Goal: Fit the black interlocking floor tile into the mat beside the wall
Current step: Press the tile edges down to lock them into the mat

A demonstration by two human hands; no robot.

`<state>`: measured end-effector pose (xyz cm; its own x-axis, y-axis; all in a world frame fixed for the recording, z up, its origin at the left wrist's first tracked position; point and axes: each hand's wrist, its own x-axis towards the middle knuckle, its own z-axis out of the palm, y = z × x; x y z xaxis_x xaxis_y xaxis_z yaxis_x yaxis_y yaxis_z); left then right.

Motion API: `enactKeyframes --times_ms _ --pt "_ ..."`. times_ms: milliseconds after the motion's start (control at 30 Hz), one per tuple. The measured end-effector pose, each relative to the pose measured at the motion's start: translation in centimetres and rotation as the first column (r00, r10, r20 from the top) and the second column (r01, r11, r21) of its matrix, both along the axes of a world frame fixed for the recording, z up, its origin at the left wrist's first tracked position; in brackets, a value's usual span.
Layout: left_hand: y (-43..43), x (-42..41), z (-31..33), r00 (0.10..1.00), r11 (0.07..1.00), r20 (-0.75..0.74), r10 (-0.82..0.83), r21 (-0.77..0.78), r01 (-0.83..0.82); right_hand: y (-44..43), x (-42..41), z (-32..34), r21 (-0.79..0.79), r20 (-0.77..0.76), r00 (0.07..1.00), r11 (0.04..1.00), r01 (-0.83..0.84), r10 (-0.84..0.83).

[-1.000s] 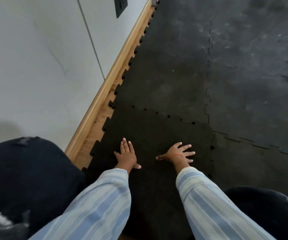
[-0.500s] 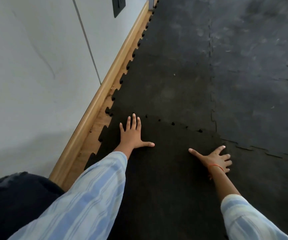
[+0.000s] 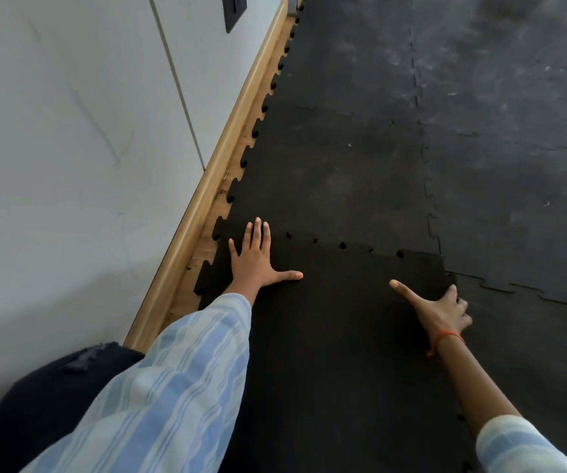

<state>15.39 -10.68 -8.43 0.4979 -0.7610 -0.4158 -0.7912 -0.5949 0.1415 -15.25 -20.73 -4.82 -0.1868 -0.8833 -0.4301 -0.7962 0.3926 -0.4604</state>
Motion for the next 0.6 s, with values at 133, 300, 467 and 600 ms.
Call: enactKeyframes --times_ms 133,300,467,600 --pt "0.7 0.1 0.1 1.0 1.0 -0.02 0.019 0.011 -0.019 0.6 0.0 -0.4 -0.005 0.1 0.994 0.999 0.051 -0.05" --pt "0.7 0.2 0.6 1.0 1.0 -0.017 0.021 0.007 -0.021 2.0 -0.1 -1.0 0.024 0.015 1.0 1.0 -0.016 0.015" --pt "0.8 0.9 0.8 0.999 0.999 0.023 0.027 -0.021 -0.026 2.7 0.1 -1.2 0.011 -0.082 0.996 1.0 -0.016 0.017" --pt "1.1 0.9 0.8 1.0 0.999 0.011 0.026 -0.034 -0.026 2.8 -0.4 -0.8 -0.021 -0.05 0.998 0.999 0.039 -0.04"
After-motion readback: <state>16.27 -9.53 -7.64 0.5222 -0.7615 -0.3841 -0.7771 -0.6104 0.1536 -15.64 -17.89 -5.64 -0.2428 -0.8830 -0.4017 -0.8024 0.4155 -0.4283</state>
